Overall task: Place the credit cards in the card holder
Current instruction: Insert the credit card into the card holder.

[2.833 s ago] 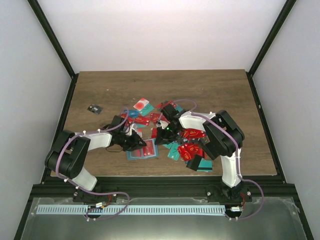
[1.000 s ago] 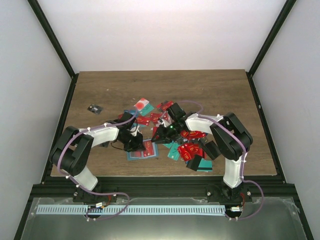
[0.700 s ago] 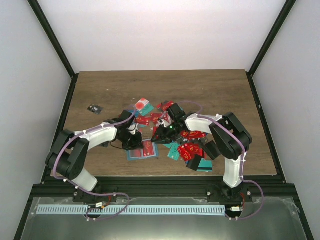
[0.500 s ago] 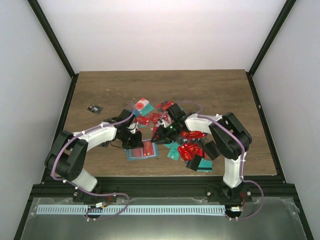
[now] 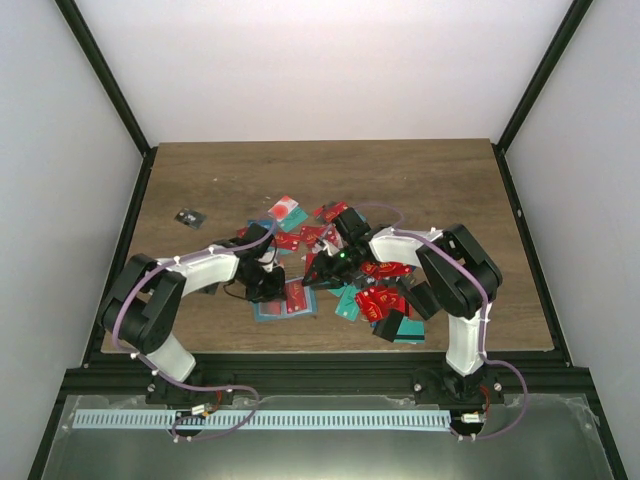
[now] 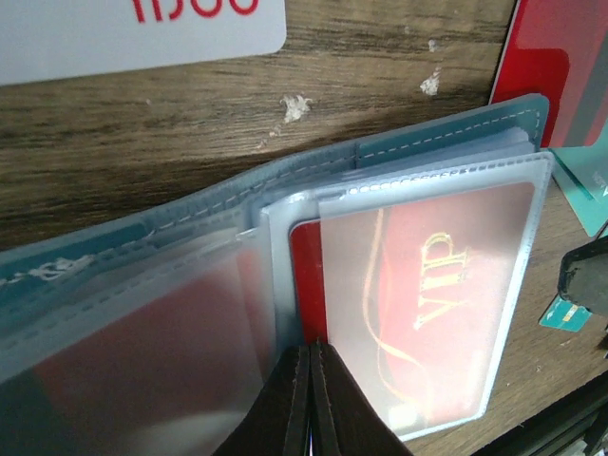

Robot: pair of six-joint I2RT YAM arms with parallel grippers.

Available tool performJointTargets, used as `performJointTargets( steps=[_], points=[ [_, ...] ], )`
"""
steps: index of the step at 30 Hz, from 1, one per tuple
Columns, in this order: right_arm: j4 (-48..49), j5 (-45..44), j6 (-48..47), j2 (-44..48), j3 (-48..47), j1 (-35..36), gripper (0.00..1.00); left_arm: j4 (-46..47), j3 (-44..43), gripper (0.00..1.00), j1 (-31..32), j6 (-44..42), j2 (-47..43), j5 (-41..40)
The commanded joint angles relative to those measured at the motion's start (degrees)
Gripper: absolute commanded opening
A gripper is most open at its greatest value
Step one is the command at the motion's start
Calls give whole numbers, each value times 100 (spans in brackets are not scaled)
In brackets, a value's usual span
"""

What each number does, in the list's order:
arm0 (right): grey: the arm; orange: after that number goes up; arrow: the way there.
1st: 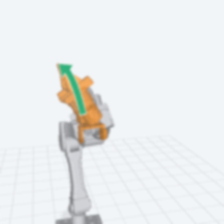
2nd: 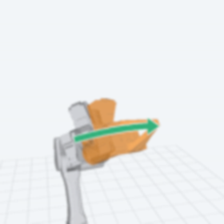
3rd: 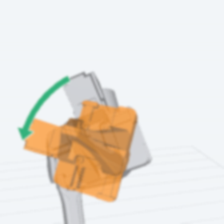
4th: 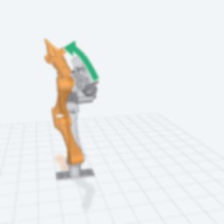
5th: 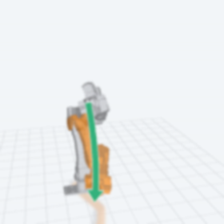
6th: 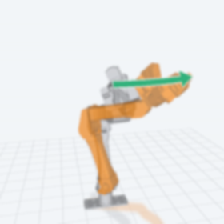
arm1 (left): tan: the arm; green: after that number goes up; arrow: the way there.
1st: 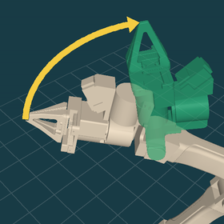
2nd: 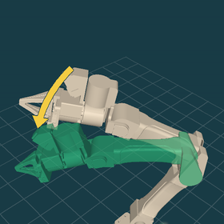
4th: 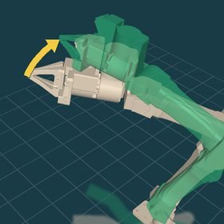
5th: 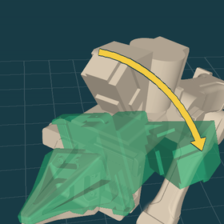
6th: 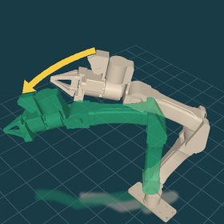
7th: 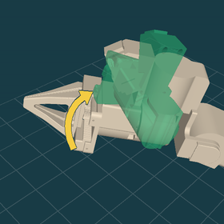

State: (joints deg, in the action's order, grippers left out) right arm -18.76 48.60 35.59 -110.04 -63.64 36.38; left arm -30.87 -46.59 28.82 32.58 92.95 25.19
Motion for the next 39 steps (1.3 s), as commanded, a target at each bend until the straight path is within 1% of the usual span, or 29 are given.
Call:
performJointTargets(
  steps=[1,39],
  points=[
    [48,148,-60,-90,-25,-30,36,70,175,4,53,-17,162,-217],
    [152,371,-145,-250,-95,281,37,203,257,4,212,247,16,-235]
  ],
)
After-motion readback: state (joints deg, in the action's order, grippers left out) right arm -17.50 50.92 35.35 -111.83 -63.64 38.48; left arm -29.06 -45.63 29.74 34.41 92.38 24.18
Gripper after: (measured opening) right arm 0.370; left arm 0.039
